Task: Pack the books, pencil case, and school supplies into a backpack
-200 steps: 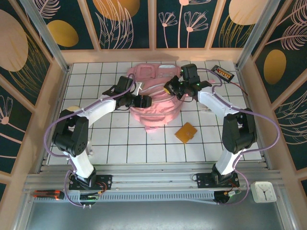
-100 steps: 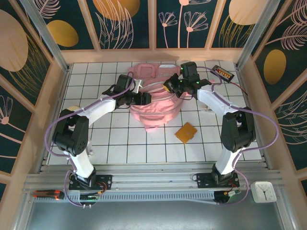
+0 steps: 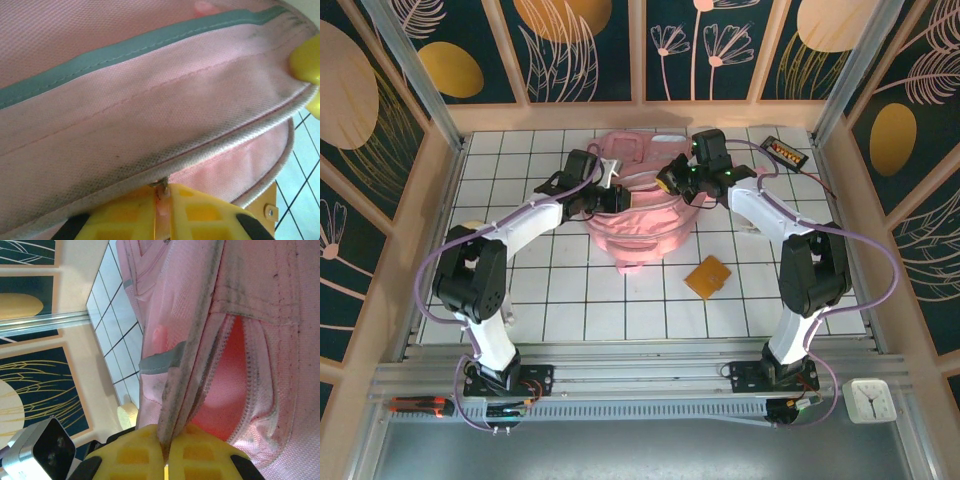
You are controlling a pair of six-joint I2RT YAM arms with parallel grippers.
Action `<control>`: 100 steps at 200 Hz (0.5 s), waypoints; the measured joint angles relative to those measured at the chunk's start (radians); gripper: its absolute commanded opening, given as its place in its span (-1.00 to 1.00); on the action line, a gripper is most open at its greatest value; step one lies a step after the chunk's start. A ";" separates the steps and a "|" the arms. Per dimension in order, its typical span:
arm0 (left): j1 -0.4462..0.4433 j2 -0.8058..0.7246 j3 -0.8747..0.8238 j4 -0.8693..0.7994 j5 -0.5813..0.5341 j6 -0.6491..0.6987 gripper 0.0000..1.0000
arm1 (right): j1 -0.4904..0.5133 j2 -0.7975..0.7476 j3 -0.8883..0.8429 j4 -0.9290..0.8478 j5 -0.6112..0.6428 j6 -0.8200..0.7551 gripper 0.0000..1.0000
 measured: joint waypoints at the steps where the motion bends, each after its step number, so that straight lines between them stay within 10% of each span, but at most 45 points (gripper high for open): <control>1: 0.000 0.001 0.001 -0.001 -0.002 -0.001 -0.93 | 0.000 0.000 0.000 0.000 0.000 0.000 -1.00; 100: -0.015 0.037 0.097 -0.194 -0.161 0.082 -1.00 | 0.016 0.002 0.001 -0.006 0.032 -0.007 -1.00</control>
